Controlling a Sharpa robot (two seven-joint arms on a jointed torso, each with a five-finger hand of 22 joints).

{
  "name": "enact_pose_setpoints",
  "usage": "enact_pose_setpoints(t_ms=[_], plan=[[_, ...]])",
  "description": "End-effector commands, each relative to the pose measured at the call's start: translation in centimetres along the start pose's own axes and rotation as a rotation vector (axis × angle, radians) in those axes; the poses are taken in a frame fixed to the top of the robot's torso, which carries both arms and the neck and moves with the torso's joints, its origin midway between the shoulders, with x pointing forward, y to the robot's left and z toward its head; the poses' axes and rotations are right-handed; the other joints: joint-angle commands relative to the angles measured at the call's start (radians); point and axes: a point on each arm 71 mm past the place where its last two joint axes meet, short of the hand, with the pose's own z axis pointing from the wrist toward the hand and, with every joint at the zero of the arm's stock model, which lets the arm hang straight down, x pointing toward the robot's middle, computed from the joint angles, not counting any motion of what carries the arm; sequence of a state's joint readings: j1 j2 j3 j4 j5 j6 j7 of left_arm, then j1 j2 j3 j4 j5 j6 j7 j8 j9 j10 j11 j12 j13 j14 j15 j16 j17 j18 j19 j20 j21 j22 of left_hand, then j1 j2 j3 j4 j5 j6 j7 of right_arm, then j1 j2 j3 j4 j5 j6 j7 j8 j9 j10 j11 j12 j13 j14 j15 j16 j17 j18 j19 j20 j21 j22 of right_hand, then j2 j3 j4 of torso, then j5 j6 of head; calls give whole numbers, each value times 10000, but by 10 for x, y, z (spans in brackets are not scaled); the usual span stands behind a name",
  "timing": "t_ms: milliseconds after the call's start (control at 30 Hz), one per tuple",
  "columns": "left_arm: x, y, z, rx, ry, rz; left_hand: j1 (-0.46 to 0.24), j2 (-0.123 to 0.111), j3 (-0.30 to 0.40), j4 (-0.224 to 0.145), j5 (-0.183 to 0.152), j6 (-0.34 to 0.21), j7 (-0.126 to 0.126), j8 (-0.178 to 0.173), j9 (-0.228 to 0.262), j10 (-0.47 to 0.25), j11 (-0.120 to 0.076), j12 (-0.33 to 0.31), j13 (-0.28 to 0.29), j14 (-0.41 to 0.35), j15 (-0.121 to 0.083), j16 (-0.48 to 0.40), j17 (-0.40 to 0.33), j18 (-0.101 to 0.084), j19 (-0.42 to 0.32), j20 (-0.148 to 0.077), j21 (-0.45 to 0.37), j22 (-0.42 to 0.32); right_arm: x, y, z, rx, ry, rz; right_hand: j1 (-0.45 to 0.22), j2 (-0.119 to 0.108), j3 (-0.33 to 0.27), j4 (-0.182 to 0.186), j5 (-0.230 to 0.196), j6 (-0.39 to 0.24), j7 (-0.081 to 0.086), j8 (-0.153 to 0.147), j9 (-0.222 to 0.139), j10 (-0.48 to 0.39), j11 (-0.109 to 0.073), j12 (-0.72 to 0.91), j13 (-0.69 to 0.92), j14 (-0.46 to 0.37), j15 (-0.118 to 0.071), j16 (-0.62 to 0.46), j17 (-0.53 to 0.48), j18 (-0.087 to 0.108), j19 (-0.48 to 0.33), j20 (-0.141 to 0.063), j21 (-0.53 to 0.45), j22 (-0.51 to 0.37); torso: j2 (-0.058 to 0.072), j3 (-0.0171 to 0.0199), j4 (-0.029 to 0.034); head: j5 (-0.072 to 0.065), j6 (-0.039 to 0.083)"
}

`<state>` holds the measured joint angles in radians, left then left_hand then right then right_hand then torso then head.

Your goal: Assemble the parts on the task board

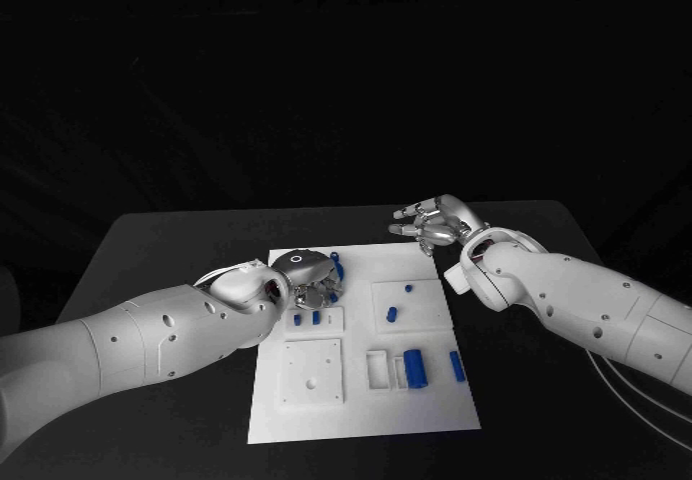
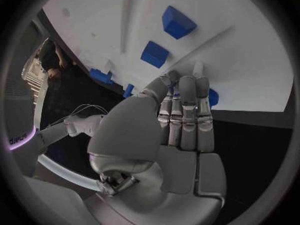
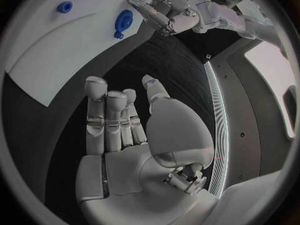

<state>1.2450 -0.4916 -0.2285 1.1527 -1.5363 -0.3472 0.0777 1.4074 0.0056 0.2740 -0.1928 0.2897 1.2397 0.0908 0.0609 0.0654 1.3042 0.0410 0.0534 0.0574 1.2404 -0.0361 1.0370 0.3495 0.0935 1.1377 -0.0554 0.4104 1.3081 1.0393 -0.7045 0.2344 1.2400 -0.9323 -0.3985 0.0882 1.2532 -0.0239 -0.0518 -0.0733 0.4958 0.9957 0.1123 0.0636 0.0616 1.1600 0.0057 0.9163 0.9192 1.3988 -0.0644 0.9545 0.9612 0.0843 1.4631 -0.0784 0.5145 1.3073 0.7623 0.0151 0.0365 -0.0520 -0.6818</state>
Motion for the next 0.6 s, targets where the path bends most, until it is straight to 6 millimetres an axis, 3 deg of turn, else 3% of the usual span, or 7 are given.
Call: enact_pose_setpoints(t_ms=[33,600], plan=[[-5,-1,-2,-53,-485,-398,-94,-18,54,5,33,52,-7,22,16,77,12,49,16,59,1,65,16,53,-34,3,51,223,1,1,0,-130,48,3,-105,-13,50,6,31,76,23,-11,10,42,-21,34,9,56,-11,20,8,136,141,-50,41,603,-7,0,-1,9,20],[-28,6,-16,-577,-358,-2025,-138,-26,135,2,-56,124,-29,24,13,154,-13,48,16,58,-15,72,33,30,-98,-10,127,215,0,0,0,-87,44,-16,-109,-13,64,-19,39,80,23,-11,10,34,-22,26,4,53,-11,11,6,135,139,-50,46,603,-18,8,10,70,26]])
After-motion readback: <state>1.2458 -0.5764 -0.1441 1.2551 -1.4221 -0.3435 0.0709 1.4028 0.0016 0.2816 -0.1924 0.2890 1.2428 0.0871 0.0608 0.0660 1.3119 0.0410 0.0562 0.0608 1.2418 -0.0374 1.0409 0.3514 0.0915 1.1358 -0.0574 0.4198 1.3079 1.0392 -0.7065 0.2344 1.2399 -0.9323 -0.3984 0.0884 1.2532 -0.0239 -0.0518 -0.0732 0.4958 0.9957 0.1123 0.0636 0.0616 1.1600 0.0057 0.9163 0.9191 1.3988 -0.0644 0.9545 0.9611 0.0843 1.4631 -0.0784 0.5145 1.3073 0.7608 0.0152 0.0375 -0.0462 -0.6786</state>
